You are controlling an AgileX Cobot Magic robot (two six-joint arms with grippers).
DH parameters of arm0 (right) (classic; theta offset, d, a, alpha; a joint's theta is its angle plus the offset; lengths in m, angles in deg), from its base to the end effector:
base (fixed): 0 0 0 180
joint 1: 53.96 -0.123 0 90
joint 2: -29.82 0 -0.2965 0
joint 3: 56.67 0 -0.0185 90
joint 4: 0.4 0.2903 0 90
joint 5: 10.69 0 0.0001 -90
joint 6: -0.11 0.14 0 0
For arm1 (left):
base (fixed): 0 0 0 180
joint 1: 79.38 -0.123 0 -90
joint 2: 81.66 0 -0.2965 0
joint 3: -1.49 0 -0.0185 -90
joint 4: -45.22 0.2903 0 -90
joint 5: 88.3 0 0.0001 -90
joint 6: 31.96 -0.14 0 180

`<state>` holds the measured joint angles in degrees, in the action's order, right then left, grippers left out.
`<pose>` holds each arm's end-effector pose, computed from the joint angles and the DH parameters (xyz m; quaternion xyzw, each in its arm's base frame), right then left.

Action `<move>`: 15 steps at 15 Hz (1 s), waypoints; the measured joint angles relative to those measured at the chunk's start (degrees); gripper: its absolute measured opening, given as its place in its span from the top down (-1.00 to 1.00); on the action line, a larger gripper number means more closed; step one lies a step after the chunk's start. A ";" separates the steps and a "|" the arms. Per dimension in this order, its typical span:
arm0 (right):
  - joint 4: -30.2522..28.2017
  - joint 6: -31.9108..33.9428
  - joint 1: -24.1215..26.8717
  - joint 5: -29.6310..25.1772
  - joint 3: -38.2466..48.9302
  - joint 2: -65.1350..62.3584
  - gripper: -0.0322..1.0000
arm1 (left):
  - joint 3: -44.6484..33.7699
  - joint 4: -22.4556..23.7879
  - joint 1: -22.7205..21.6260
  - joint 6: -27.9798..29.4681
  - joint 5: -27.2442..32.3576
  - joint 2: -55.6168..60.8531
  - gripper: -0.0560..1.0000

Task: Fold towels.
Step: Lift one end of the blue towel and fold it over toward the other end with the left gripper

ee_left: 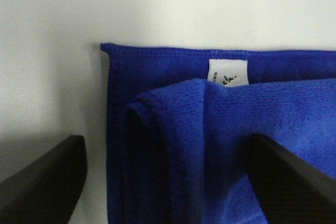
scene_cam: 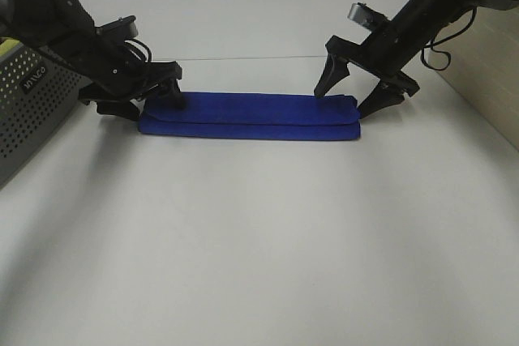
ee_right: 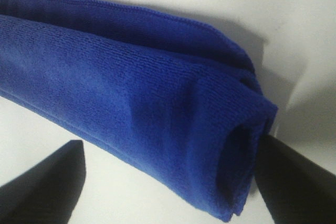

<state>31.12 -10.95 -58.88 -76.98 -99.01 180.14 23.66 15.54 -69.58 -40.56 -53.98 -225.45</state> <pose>0.5513 0.1147 0.0765 -0.0379 0.9653 0.2509 0.0616 0.5437 -0.1336 0.0427 -0.0234 0.9615 -0.1874 0.1995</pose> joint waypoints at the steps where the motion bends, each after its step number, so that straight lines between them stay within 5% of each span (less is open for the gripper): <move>1: 0.00 0.11 0.00 -0.06 -0.46 0.00 -0.65 | 0.11 -0.23 0.06 -0.11 -0.11 -0.23 -0.62; 4: 0.00 0.97 0.00 -1.38 -2.69 0.00 -0.65 | 0.17 -0.52 0.40 -0.17 -0.86 -0.63 -0.37; 8: -0.29 1.03 0.00 -2.64 -4.87 -2.29 -0.65 | 0.17 -1.09 0.74 -0.17 -1.43 -1.20 0.72; 10: -0.92 1.03 0.00 -2.75 -4.93 -4.64 -0.65 | 0.17 0.00 0.74 -0.17 -1.49 -0.97 0.78; 15: -3.27 3.15 0.00 -3.15 -4.93 -7.45 -0.65 | 0.17 13.98 0.74 4.81 3.84 5.61 0.78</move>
<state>27.85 -7.79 -58.88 -80.13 -103.94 172.69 23.83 29.52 -68.84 -35.75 -50.14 -219.83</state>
